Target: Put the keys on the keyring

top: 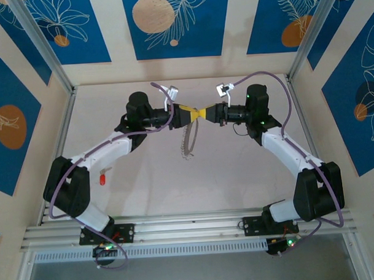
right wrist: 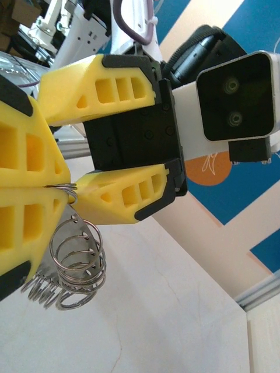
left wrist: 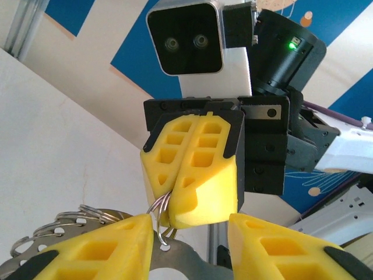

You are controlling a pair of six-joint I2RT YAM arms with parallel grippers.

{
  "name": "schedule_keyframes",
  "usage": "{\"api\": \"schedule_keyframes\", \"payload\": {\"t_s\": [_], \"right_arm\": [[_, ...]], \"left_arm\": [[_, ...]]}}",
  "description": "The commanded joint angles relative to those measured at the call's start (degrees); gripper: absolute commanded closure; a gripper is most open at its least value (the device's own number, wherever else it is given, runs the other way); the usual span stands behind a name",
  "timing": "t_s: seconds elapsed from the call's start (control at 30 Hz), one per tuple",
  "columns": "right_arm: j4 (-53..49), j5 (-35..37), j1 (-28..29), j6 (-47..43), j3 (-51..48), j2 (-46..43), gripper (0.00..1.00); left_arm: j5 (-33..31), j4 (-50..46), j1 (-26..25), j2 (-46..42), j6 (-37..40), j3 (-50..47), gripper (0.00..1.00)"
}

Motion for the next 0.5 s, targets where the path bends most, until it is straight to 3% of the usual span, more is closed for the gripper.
{"api": "schedule_keyframes", "payload": {"t_s": [0.0,0.47], "right_arm": [[-0.8,-6.2,-0.3,-1.5,2.7,1.1,1.00],[-2.1,-7.5,0.4,-1.9,4.2,2.8,1.00]], "left_arm": [[4.0,2.4,0.1,1.4,1.0,1.8,0.64],[4.0,4.4,-0.2,3.9,-0.4,3.6,0.91]]}}
